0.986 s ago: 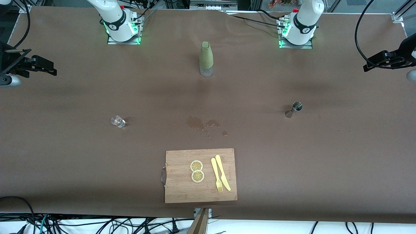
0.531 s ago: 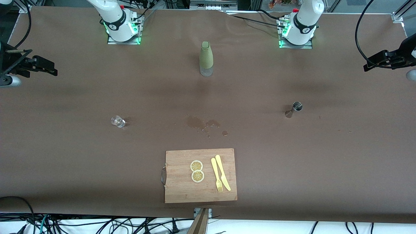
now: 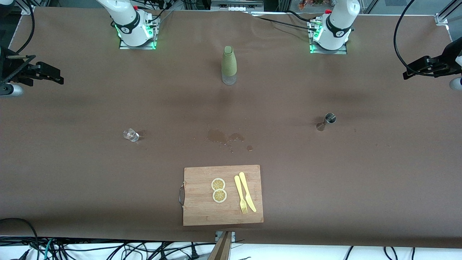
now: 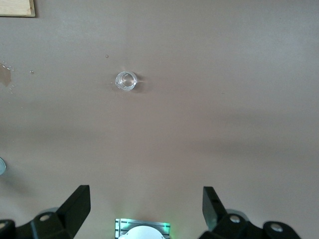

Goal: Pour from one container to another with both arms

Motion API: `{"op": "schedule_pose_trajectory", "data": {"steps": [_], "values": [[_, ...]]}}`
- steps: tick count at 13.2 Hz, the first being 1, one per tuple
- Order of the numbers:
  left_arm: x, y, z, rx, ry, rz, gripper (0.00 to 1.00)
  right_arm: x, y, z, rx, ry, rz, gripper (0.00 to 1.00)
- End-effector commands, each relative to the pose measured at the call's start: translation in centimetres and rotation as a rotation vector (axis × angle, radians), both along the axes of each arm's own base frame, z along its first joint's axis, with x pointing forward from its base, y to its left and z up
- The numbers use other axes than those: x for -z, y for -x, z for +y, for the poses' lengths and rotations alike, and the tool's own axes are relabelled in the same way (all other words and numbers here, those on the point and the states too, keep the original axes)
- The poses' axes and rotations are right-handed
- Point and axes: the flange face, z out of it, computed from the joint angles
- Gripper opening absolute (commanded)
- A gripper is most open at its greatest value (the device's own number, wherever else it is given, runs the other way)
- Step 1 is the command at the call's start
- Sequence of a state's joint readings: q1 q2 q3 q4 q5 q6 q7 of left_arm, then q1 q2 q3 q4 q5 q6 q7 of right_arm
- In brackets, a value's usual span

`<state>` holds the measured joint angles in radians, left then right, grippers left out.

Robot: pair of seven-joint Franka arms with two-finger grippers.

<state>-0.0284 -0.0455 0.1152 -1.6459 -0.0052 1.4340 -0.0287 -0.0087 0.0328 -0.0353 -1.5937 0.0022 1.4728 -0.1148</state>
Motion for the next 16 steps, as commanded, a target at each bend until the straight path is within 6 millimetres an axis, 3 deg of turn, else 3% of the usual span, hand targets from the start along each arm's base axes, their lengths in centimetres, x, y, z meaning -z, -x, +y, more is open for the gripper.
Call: {"op": "schedule_pose_trajectory", "data": {"steps": [1,3,6,8,13,16], "values": [[0.1,0.1,0.7,0.017,0.005,0.009,1.0,-0.7,0.0,0.0,0.015,0.005,-0.006,1.0],[0.7,0.0,1.3,0.021,-0.029,0.009,1.0,-0.7,0.0,0.0,0.014,0.005,-0.006,1.0],[5.0,1.1,1.5,0.04,-0.041,-0.034,1.0,-0.7,0.0,0.0,0.014,0.006,-0.005,1.0],[6.6,1.8,1.5,0.047,-0.041,-0.077,1.0,-0.7,0.0,0.0,0.014,0.006,-0.006,1.0],[14.1,3.1,2.4,0.087,-0.045,-0.14,1.0,-0.2,0.1,0.1,-0.002,-0.016,0.016,1.0],[17.7,2.8,3.6,0.183,-0.043,-0.152,1.0,2.5,-1.4,-0.8,-0.083,-0.032,0.045,1.0]]}}
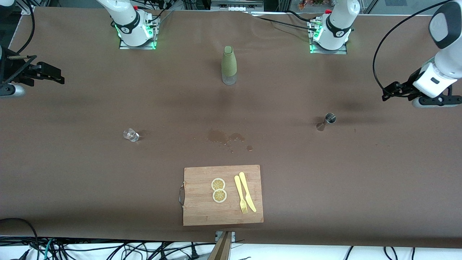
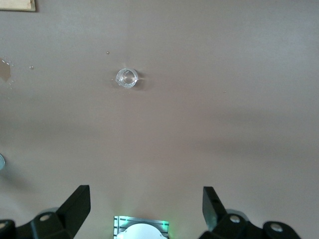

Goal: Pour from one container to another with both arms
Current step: 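Move the right gripper to the glass beaker while the left gripper reaches the jigger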

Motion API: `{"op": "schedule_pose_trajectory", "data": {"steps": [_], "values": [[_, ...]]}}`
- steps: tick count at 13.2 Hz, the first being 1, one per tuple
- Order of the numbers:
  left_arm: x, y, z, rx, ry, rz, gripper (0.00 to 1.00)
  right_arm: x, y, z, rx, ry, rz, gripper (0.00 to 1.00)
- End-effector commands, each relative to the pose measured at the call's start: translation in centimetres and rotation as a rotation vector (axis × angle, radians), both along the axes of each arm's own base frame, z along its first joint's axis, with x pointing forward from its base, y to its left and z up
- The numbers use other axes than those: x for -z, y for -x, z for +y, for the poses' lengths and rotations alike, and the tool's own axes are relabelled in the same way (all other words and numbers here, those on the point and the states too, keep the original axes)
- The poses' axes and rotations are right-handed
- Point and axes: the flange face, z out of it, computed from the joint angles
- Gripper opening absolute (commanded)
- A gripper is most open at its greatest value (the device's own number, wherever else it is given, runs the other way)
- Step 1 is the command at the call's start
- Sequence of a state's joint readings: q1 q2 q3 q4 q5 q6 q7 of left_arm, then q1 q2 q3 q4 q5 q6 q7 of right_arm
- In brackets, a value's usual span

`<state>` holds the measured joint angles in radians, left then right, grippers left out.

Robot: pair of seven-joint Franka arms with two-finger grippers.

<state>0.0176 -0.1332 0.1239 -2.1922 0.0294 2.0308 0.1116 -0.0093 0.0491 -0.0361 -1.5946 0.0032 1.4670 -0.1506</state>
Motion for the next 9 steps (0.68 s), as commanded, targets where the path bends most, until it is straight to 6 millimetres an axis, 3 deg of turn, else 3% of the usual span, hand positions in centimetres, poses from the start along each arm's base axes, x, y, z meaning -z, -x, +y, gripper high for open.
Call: {"op": "schedule_pose_trajectory", "data": {"steps": [1,3,4,6,8,9], "values": [[2.9,0.2,1.1,0.129,-0.025,-0.002,1.0,3.5,-1.8,-1.5,-0.098,-0.044,0.052,1.0],[5.9,-0.6,2.0,0.192,-0.013,0.018,1.0,6.3,-3.0,-2.4,-0.204,-0.153,0.059,1.0],[7.3,-0.8,3.3,0.253,-0.009,0.025,1.0,8.3,-3.6,-3.1,-0.256,-0.201,0.077,1.0],[9.1,-1.1,4.9,0.331,0.073,0.008,1.0,11.8,-4.2,-4.5,-0.412,-0.336,0.091,1.0],[11.4,-1.1,7.6,0.407,0.151,-0.017,1.0,16.2,-4.7,-7.6,-0.556,-0.468,0.071,1.0],[12.6,-1.1,7.9,0.458,0.193,-0.026,1.0,17.8,-4.7,-8.5,-0.598,-0.542,0.059,1.0]]}}
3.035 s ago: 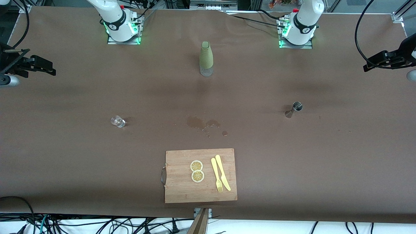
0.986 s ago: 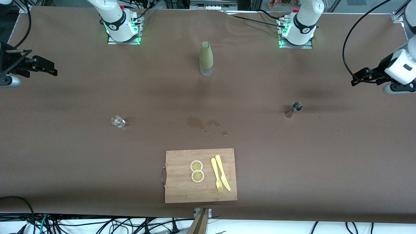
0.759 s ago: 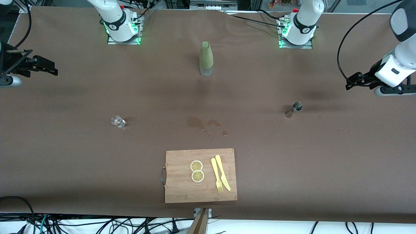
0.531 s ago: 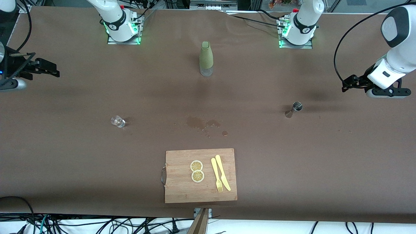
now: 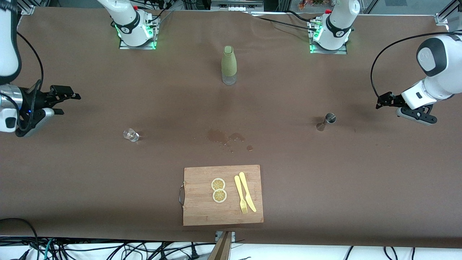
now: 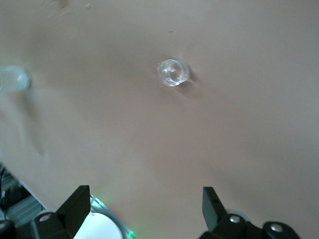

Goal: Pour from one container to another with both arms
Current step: 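Move the right gripper to the glass beaker while the left gripper reaches the jigger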

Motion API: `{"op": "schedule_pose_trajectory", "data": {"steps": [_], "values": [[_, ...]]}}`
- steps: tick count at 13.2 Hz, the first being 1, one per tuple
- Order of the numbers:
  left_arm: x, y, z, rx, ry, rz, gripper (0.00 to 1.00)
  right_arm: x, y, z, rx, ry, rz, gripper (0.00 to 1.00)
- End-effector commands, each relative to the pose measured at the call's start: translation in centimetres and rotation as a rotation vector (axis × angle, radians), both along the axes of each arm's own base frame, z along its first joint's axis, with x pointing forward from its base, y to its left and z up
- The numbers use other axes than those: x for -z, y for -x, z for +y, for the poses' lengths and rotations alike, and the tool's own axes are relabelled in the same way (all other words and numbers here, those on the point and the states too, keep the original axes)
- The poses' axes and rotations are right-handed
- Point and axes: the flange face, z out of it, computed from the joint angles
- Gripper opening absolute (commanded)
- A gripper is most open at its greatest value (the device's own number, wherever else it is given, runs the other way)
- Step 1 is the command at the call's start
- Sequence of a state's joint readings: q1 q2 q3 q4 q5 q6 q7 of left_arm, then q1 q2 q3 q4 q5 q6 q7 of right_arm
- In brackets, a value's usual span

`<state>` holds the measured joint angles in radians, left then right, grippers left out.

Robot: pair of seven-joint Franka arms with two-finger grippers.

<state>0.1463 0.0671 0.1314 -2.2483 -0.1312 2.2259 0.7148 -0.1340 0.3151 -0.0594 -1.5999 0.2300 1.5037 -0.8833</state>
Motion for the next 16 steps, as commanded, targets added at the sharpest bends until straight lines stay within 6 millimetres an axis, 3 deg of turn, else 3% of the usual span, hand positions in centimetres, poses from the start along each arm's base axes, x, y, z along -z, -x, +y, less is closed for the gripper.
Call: {"op": "schedule_pose_trajectory", "data": {"steps": [1,4,9,11,13,16], "values": [[2.0,-1.0,1.8,0.134,0.103,-0.05,1.0,4.9,-0.3,-3.5,-0.118,-0.199,-0.024,1.0],[4.9,-0.7,2.5,0.266,0.228,-0.104,0.99,9.5,-0.3,-5.8,-0.239,-0.426,-0.123,1.0],[7.9,-0.1,2.8,0.536,0.403,-0.283,1.0,21.1,-0.3,-7.0,-0.439,-0.81,-0.407,1.0],[10.6,0.6,3.6,0.614,0.463,-0.367,1.0,23.1,-1.2,-6.8,-0.529,-0.842,-0.583,1.0],[12.8,1.2,3.1,0.659,0.541,-0.417,1.0,25.6,-1.3,-6.3,-0.56,-0.913,-0.705,1.0],[15.4,2.1,2.7,0.722,0.629,-0.499,1.0,30.1,-0.4,-5.1,-0.582,-0.994,-0.777,1.0]]}}
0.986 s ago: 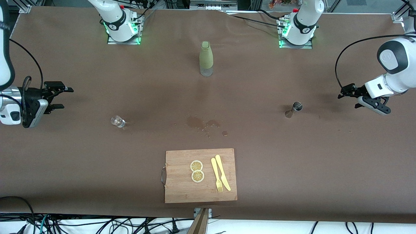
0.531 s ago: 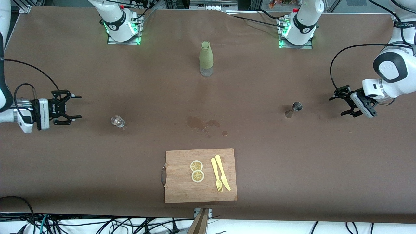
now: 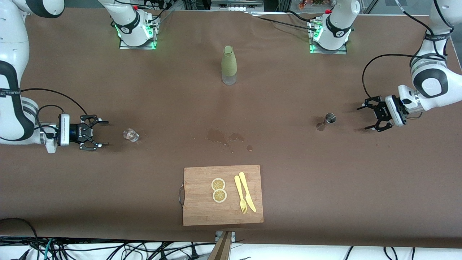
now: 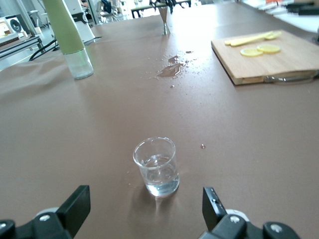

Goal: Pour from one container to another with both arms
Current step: 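Move the right gripper to the glass beaker while the left gripper reaches the jigger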

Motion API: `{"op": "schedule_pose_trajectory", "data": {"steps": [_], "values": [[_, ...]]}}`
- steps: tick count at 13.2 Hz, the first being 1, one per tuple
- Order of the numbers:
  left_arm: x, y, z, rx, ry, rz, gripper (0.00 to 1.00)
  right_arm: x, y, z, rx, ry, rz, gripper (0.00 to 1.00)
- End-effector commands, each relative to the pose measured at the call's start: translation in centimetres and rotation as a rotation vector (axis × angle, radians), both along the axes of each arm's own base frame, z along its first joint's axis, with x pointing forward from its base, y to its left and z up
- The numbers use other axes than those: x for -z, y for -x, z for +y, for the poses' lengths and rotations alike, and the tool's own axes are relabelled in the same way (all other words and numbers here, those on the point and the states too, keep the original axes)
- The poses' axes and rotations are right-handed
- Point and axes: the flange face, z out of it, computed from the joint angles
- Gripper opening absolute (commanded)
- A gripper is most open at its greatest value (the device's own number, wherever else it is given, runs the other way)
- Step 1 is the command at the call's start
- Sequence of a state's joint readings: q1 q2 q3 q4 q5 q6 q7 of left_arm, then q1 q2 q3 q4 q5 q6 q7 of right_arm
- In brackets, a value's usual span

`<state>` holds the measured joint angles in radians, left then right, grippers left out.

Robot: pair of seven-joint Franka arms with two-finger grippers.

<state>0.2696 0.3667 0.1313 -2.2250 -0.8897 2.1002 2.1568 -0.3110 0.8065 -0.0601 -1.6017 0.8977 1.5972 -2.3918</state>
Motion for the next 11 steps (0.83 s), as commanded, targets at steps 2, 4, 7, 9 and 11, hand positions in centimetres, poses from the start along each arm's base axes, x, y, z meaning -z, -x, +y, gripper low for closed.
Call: {"op": "schedule_pose_trajectory", "data": {"steps": [2,4,7,9,11], "values": [[3.6,0.1,-1.0,0.101,0.152,-0.189,1.0,5.1,0.6,1.6,-0.001,-0.117,-0.058,1.0],[5.6,0.6,-2.0,0.165,0.227,-0.32,1.0,6.8,0.8,3.3,-0.001,-0.176,-0.056,1.0],[7.8,1.1,-2.9,0.253,0.353,-0.409,1.0,8.2,1.0,5.1,-0.001,-0.22,-0.056,1.0],[7.7,1.1,-3.4,0.262,0.391,-0.415,1.0,9.2,1.3,6.0,-0.009,-0.24,-0.055,1.0],[8.1,0.6,-3.8,0.264,0.442,-0.418,1.0,9.8,1.4,7.0,-0.019,-0.258,-0.052,0.99]]}}
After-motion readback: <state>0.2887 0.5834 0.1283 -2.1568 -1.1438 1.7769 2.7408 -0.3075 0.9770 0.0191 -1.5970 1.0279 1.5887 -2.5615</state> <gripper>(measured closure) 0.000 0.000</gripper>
